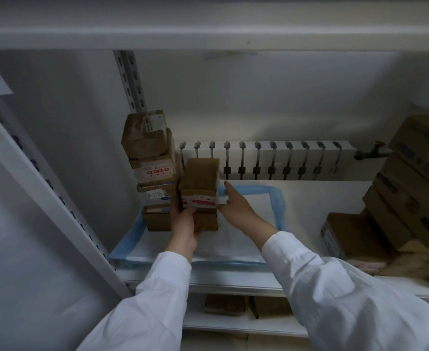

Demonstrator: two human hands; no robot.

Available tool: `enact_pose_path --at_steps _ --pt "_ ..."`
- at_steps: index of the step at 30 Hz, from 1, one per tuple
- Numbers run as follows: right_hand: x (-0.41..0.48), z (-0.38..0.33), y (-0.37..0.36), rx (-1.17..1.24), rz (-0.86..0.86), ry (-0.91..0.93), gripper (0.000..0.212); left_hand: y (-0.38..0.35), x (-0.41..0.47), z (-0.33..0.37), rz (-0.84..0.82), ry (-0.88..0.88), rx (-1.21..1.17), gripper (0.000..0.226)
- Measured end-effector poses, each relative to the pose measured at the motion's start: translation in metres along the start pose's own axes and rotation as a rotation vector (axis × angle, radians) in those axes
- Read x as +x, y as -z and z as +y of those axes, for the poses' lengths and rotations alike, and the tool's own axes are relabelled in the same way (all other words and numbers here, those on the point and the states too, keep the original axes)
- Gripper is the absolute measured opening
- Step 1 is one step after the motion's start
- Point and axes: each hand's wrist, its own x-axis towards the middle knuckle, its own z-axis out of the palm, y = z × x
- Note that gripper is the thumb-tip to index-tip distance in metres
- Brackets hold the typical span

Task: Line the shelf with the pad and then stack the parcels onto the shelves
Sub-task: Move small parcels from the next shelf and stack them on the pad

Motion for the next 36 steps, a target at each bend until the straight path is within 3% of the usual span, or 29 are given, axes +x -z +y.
enact_pose_path --at_steps 12,18,25,28,31,36 --pt "0.014 0.011 -0.015 0.032 -0.107 0.002 0.040 0.006 -0.001 0.002 -0.001 0.010 0.067 0.036" --pt "0.014 0.008 -0.014 0.065 -0.075 0.020 0.037 0.012 0.010 0.007 0.078 0.030 0.010 0.057" --pt "0.007 0.004 -0.007 0.063 -0.070 0.013 0.043 0.000 0.008 0.000 0.141 0.037 -0.086 0.058" --pt "0.005 0.014 0.004 0.032 -0.025 -0.041 0.053 -0.017 -0.003 -0.011 0.228 0.063 -0.133 0.052" --pt "0.006 0.034 0.017 0.014 0.059 -0.119 0.064 -0.036 -0.014 -0.021 0.169 0.128 -0.103 0.039" --pt "-0.005 0.064 0.053 0.032 0.159 -0.167 0.060 -0.071 -0.038 -0.037 0.118 0.169 -0.050 0.033"
